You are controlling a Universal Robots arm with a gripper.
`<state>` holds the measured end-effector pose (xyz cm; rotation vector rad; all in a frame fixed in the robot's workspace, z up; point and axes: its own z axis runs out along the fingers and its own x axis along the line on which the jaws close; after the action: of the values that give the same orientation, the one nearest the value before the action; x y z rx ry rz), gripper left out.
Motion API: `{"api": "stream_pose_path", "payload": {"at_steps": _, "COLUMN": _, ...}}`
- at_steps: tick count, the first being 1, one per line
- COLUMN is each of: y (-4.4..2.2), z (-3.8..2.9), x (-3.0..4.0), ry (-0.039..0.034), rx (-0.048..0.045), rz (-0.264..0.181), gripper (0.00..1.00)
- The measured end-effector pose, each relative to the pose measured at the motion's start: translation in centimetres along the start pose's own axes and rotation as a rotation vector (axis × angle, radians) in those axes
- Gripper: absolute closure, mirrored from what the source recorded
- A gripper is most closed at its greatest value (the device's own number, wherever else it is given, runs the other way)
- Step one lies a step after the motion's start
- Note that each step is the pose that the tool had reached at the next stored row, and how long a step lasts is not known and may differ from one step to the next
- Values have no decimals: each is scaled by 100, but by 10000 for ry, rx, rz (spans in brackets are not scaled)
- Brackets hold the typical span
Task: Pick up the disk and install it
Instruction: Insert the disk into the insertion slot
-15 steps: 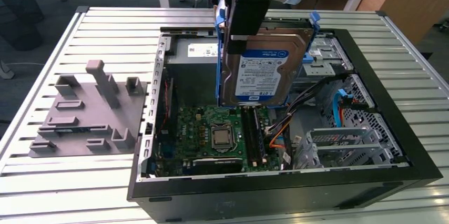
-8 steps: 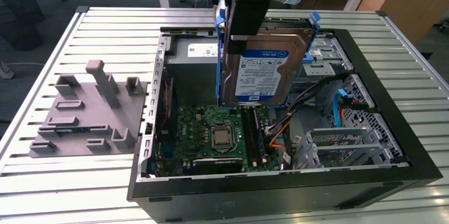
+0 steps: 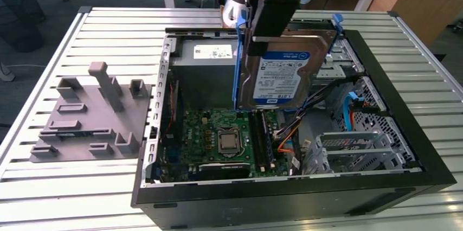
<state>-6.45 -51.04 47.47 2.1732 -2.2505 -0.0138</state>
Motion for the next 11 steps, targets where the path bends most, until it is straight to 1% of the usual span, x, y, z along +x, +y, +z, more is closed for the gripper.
{"api": "stream_pose_path", "payload": {"at_steps": 2, "y": -9, "z": 2, "x": 13, "ry": 0, "rx": -1, "rz": 1, "gripper": 63}}
{"api": "stream_pose_path", "payload": {"at_steps": 6, "y": -13, "z": 6, "x": 109, "ry": -1, "rx": 0, "rz": 1, "gripper": 63}}
{"api": "stream_pose_path", "payload": {"at_steps": 11, "y": -13, "z": 5, "x": 119, "ry": 1, "rx": -1, "rz": 1, "gripper": 63}}
